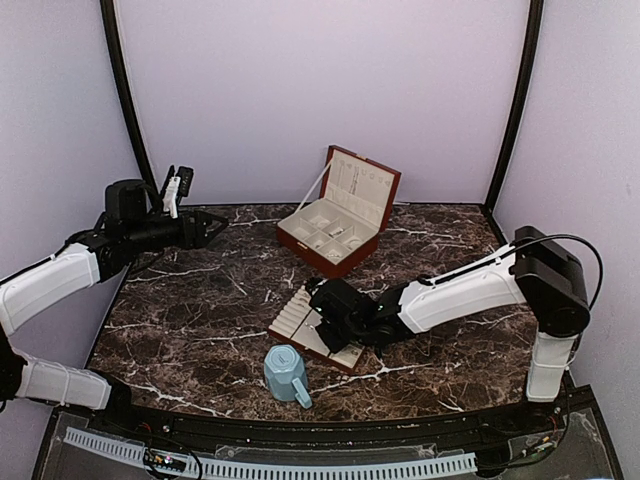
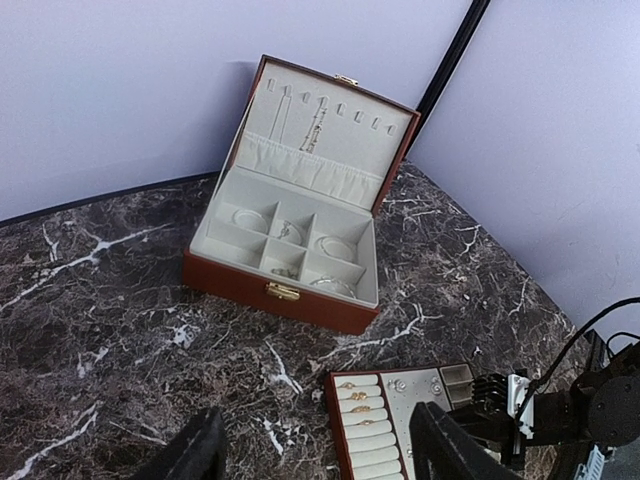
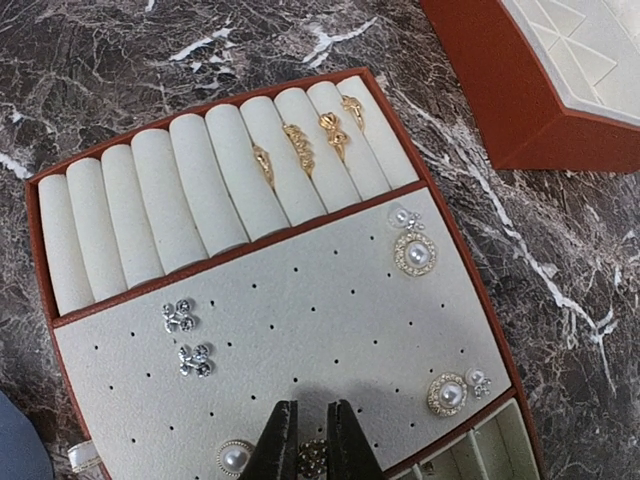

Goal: Organize the mixed jewelry
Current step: Insert the earring into the earring holder.

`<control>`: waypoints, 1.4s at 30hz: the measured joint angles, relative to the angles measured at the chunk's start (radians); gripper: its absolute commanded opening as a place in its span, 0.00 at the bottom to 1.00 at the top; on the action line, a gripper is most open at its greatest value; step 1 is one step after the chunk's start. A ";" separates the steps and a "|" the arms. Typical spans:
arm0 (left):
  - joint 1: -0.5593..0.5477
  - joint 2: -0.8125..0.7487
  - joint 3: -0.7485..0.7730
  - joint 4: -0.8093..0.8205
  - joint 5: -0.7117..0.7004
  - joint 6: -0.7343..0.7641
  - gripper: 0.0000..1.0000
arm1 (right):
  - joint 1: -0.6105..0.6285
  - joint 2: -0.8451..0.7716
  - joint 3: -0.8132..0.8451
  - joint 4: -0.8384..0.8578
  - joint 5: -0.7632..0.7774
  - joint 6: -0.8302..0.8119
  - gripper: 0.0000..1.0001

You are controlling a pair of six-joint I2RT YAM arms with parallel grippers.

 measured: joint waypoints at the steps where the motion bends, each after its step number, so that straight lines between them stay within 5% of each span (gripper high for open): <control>1: 0.000 0.000 -0.001 0.000 0.002 -0.001 0.66 | 0.003 0.000 0.000 0.000 0.006 0.000 0.09; 42: 0.000 0.000 -0.013 0.008 0.032 -0.024 0.66 | -0.020 -0.048 -0.084 0.051 0.085 -0.027 0.08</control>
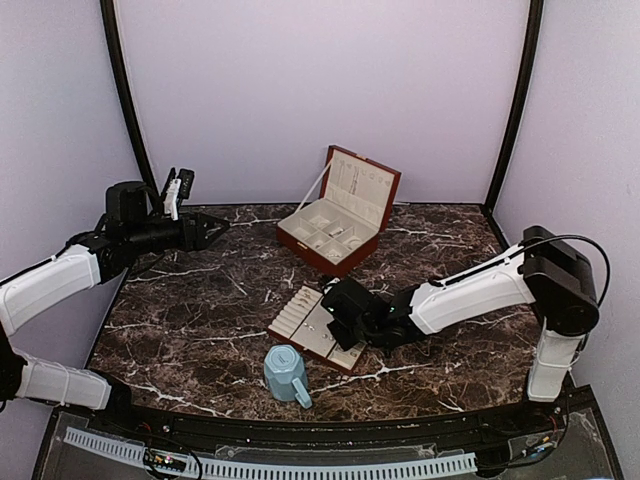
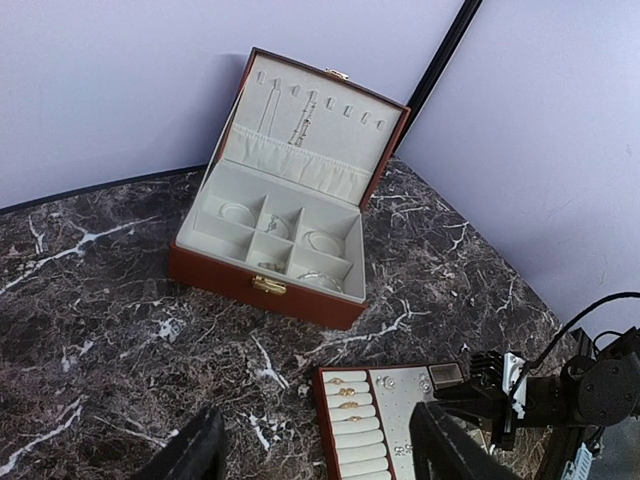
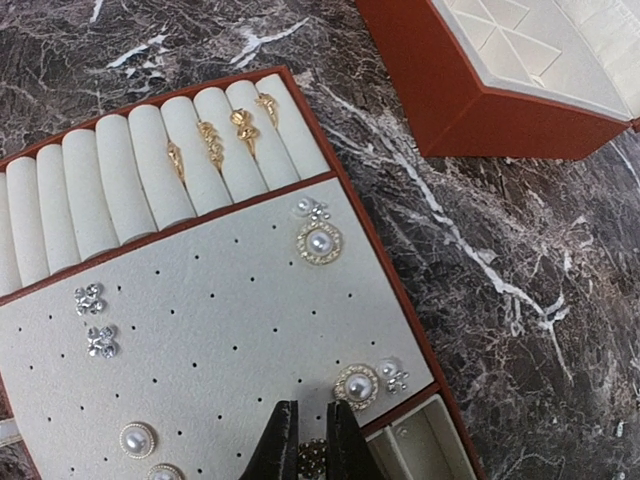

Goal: Organize the mixed jewelry
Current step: Insert the earring into the earring holder.

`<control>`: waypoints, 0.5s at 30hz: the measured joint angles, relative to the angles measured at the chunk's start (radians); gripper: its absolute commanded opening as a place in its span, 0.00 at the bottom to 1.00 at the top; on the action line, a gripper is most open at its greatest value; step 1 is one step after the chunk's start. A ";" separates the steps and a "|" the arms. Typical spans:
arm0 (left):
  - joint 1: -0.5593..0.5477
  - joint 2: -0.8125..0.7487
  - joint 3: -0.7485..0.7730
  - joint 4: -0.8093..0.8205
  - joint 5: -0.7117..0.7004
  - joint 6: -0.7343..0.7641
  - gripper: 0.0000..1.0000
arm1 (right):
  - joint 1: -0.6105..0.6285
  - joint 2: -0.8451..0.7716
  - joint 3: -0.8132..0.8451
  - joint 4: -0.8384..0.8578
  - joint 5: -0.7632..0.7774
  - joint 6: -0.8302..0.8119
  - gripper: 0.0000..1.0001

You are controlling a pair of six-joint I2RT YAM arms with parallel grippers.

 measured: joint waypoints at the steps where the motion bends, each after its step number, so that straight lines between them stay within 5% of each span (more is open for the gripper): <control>1: 0.000 0.000 0.000 0.000 0.000 0.000 0.66 | 0.000 -0.002 -0.008 0.008 -0.011 0.000 0.08; 15: 0.000 0.000 0.000 0.000 0.003 -0.004 0.66 | 0.000 -0.020 -0.036 0.046 -0.063 -0.011 0.08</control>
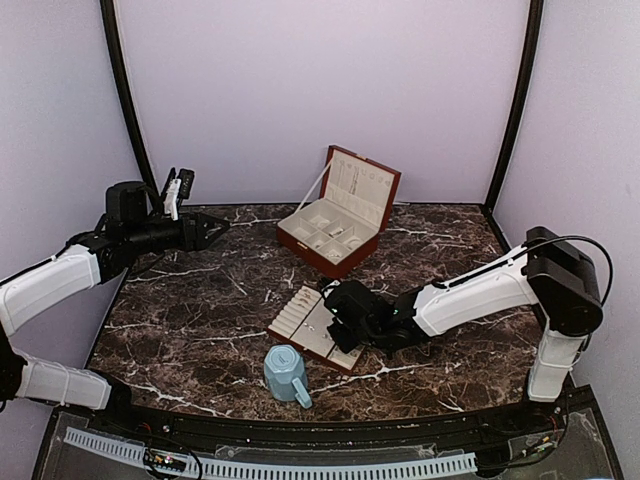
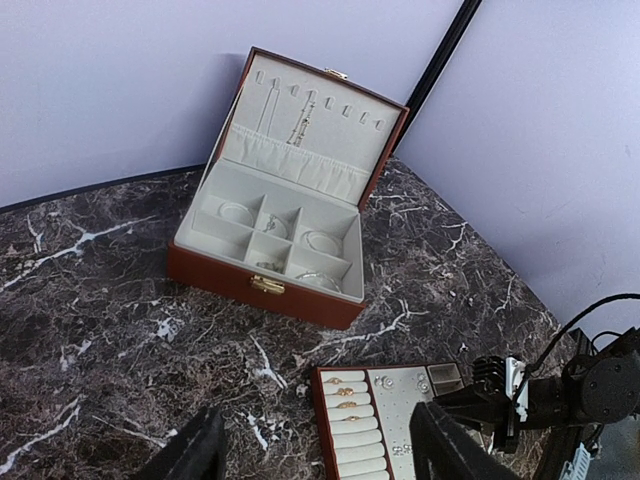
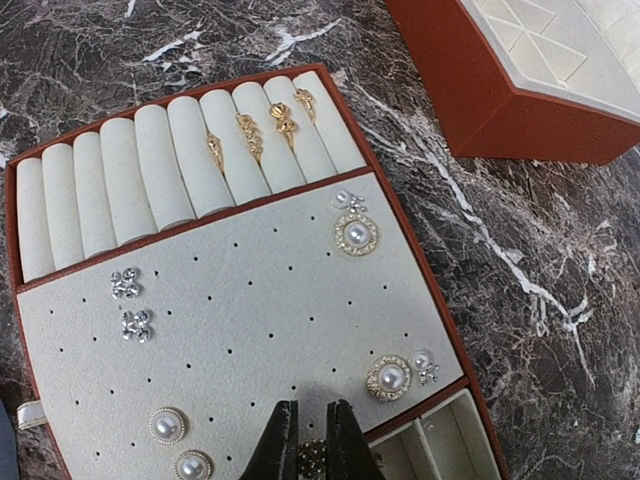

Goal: Organize the mixed jewelry
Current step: Insert the earring into the earring holder.

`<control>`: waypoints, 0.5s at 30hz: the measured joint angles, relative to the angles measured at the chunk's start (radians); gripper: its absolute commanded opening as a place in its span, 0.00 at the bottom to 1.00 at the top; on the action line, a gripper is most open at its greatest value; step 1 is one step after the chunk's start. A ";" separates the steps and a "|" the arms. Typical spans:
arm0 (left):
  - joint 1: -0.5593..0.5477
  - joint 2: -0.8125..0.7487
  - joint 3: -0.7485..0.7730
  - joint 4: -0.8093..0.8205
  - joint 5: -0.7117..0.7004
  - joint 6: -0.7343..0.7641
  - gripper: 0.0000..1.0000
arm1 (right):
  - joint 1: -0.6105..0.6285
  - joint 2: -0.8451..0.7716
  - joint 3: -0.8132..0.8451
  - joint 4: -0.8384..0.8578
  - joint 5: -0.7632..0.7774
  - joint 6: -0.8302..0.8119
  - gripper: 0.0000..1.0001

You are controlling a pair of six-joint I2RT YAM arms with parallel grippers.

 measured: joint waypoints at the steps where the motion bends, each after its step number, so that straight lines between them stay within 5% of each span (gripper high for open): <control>1: 0.000 0.000 0.000 0.000 0.000 0.000 0.66 | 0.000 0.000 0.000 0.000 0.000 -0.002 0.08; 15: 0.000 0.000 0.000 0.000 0.000 0.000 0.66 | 0.008 0.001 0.000 0.006 0.005 -0.029 0.08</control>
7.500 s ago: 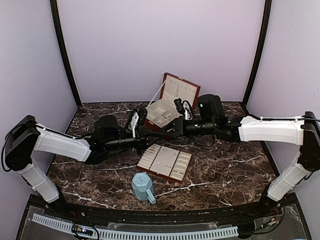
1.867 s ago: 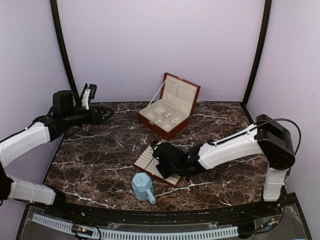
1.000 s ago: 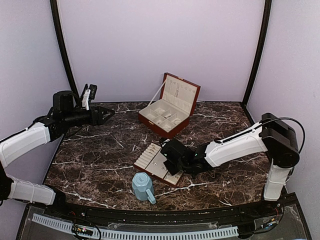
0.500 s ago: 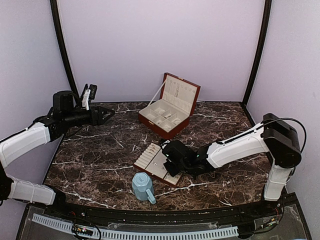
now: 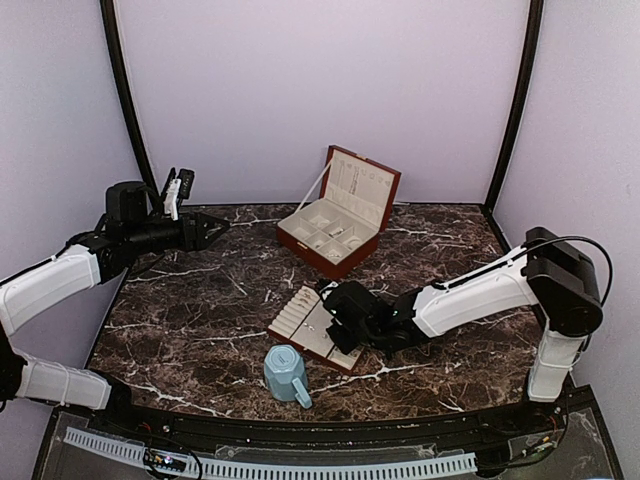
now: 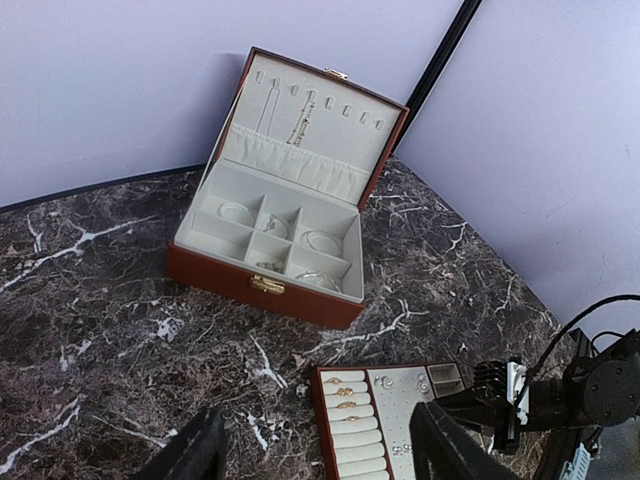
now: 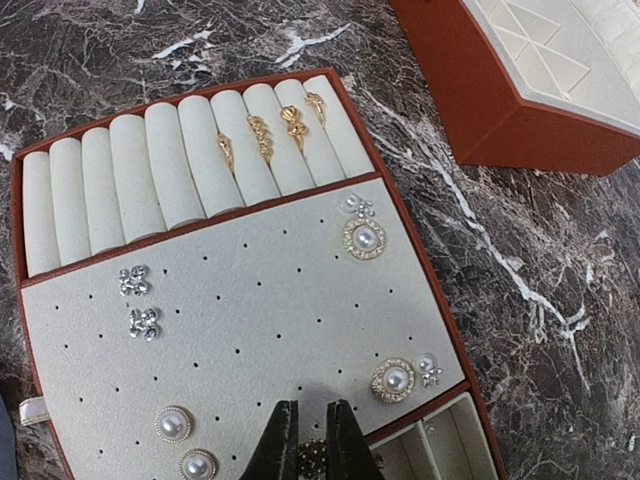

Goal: Organize the mixed jewelry
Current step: Insert the earring into the earring holder, then pick up the earring from the earring holder.

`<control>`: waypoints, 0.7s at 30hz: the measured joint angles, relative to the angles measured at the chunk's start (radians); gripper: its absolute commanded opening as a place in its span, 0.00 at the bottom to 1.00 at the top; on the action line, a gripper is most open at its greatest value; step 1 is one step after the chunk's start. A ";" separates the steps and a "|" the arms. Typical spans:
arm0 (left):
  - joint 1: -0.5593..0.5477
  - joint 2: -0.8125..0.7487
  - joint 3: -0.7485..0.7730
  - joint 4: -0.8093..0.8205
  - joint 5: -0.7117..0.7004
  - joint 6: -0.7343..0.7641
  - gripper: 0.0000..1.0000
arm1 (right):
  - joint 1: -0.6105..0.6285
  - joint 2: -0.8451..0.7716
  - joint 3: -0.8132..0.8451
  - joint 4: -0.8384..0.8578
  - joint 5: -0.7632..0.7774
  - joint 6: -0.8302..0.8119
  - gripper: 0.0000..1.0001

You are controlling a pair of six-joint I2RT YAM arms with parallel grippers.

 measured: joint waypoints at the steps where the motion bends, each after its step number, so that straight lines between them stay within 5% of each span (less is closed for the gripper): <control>1: 0.000 0.000 0.000 0.000 0.000 0.000 0.66 | 0.001 0.001 0.000 0.000 0.000 -0.002 0.07; 21: 0.000 0.000 0.000 0.000 0.000 0.000 0.66 | 0.018 0.028 0.008 0.014 0.059 -0.016 0.07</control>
